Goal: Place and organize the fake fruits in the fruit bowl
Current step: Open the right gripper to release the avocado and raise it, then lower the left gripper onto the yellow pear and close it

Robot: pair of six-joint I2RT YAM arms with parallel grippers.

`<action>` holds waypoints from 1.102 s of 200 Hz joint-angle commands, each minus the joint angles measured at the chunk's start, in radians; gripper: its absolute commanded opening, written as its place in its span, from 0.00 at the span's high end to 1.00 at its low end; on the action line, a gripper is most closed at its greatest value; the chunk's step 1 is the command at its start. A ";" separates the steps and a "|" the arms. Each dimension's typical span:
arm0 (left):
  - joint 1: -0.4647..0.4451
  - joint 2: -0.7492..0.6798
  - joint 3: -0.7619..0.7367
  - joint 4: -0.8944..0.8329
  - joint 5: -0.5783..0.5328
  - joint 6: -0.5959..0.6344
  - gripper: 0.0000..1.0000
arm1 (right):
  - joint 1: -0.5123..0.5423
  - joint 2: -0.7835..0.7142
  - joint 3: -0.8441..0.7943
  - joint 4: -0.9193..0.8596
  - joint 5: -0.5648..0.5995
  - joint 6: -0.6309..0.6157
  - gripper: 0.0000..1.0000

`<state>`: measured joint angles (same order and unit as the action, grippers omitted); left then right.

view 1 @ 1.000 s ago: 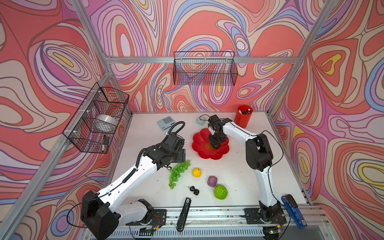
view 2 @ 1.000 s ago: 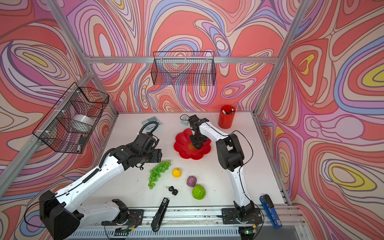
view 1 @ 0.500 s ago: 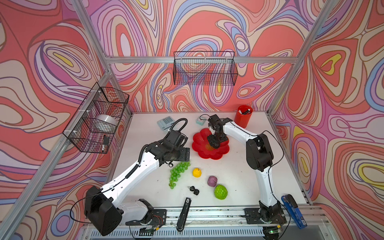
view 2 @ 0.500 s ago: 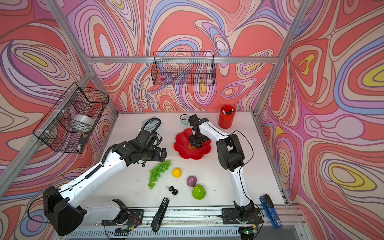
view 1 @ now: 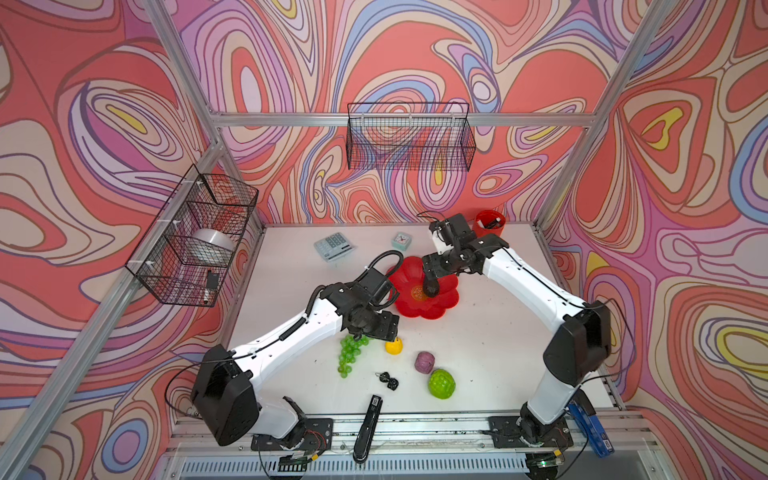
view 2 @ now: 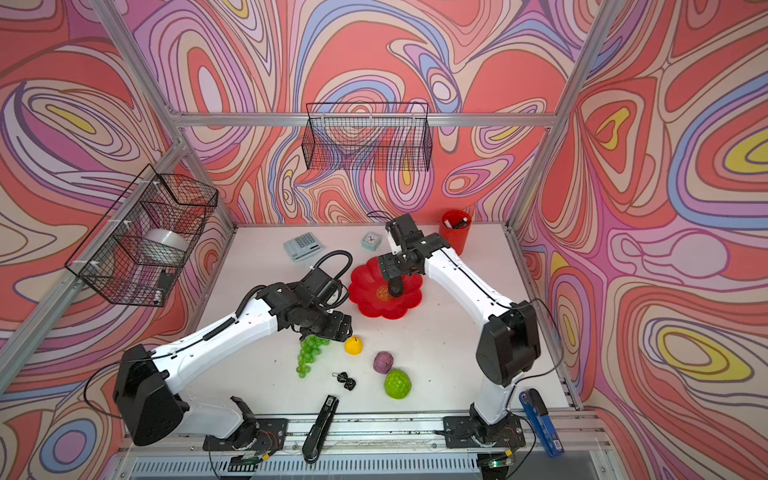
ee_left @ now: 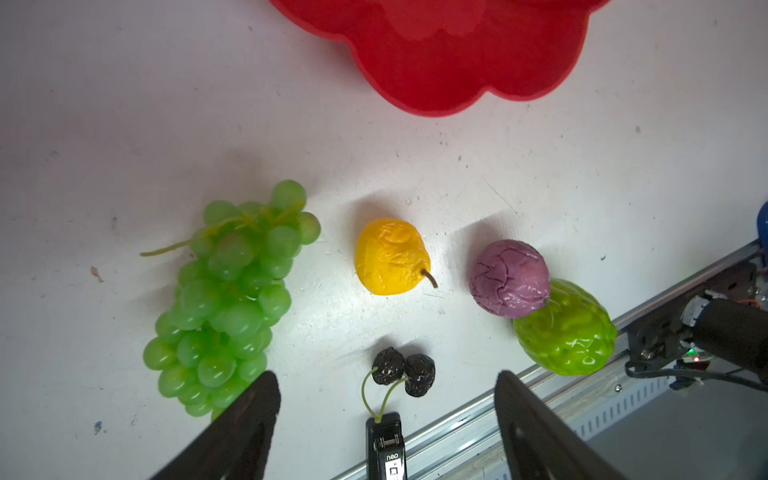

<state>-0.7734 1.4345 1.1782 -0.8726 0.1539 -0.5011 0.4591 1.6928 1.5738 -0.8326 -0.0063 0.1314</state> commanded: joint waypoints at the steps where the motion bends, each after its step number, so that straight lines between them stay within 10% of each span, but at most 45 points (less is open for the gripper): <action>1: -0.032 0.037 0.041 -0.065 -0.010 0.014 0.15 | -0.072 -0.059 -0.088 0.095 -0.084 0.057 0.19; 220: -0.071 0.467 0.193 -0.042 -0.075 0.182 0.31 | -0.134 -0.119 -0.333 0.265 -0.138 0.132 0.34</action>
<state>-0.8391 1.8645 1.3609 -0.9276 0.1040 -0.3382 0.3286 1.5875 1.2499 -0.5774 -0.1291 0.2668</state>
